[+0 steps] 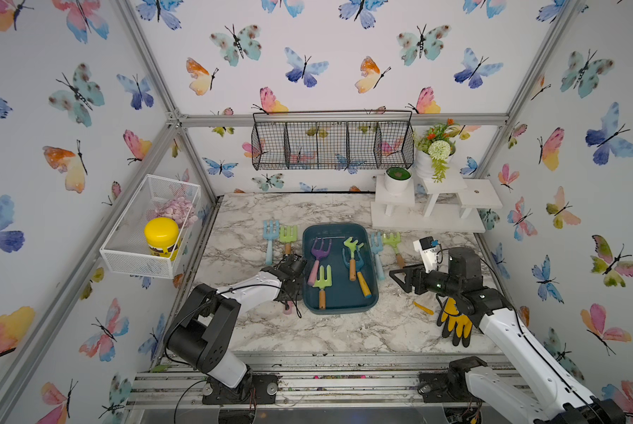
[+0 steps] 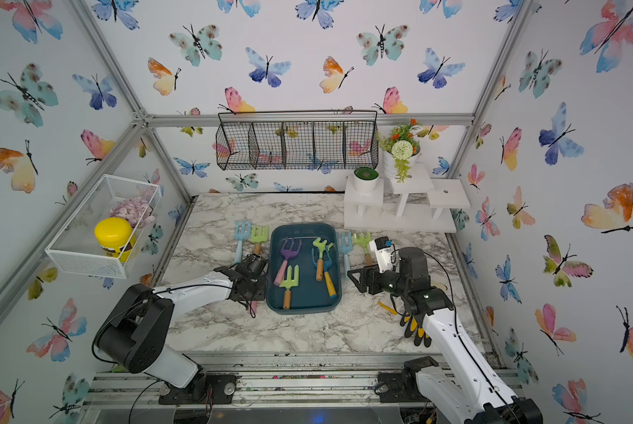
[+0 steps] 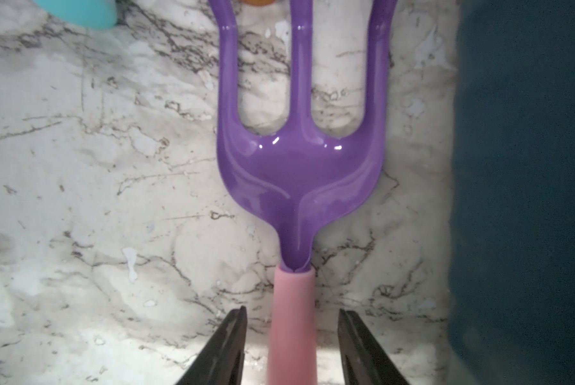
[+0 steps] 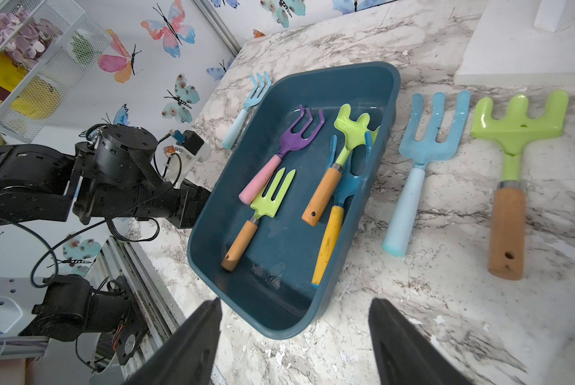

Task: Take the hand rake out of the storage box
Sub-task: Place the rake at the center of the board, then pick up the rake from the storage box.

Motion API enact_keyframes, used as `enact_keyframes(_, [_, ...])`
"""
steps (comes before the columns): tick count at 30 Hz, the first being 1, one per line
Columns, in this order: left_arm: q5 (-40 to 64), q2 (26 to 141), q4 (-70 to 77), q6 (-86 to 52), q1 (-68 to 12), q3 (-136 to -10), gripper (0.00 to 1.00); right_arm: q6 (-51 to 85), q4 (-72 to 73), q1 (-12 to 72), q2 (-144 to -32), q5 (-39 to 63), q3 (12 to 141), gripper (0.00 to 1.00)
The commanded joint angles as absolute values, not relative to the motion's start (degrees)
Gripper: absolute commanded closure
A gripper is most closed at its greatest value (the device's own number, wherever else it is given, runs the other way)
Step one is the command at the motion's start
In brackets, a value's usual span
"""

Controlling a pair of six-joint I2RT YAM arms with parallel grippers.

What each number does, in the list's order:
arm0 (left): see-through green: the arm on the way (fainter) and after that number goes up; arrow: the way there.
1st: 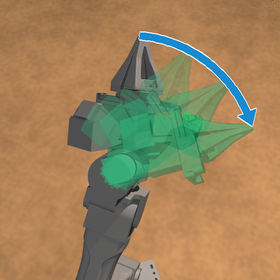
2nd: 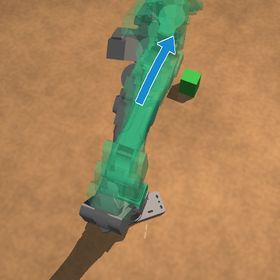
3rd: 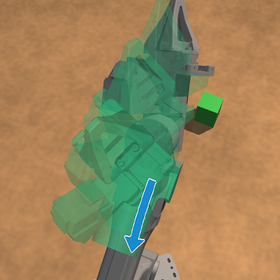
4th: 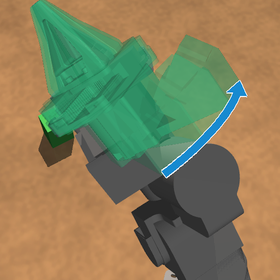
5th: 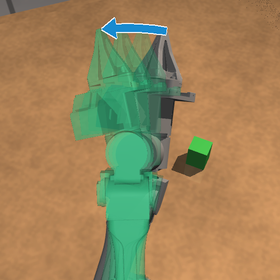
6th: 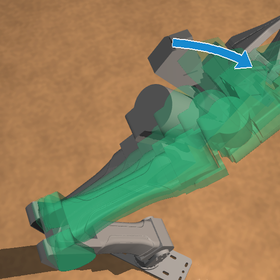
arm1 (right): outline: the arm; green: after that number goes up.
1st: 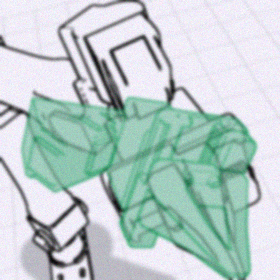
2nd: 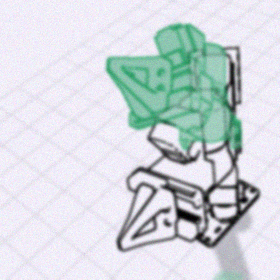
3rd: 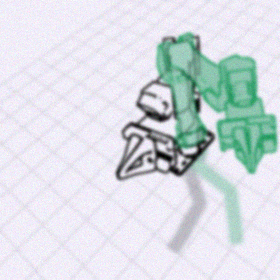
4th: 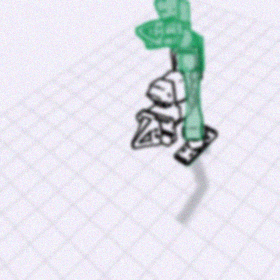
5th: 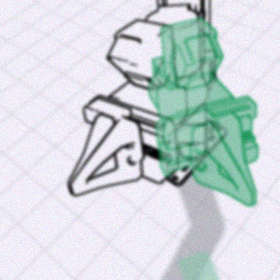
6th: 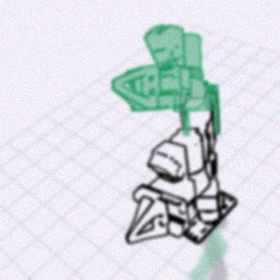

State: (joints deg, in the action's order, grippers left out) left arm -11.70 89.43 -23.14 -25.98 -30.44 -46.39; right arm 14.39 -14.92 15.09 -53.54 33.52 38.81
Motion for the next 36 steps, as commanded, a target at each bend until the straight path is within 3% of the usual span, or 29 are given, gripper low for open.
enact_keyframes(1, [-12.5,87.3,-25.1,-25.6,-30.3,-47.6,0.44,14.5,-14.4,15.4,-54.0,35.1,38.2,0.24])
enact_keyframes(14, [-12.6,74.7,-24.1,-20.4,-30.8,-48.3,0.34,14.5,-14.4,15.4,-53.6,34.6,38.1,0.24])
enact_keyframes(22, [-2.3,70.0,-21.3,-16.1,-31.0,-50.8,0.34,14.6,-14.7,15.4,-53.8,34.1,38.3,0.03])
enact_keyframes(29, [1.8,74.2,-18.0,-13.2,-33.8,-54.5,0.34,14.8,-15.1,15.4,-54.1,31.8,38.5,0.02])
enact_keyframes(32, [1.6,78.4,-18.0,-11.5,-34.8,-57.5,0.38,14.8,-15.1,15.4,-54.4,31.6,38.6,0.02])
enact_keyframes(36, [0.6,84.3,-18.7,-10.0,-35.2,-61.5,0.53,14.8,-15.1,15.4,-54.3,31.8,38.5,0.07])
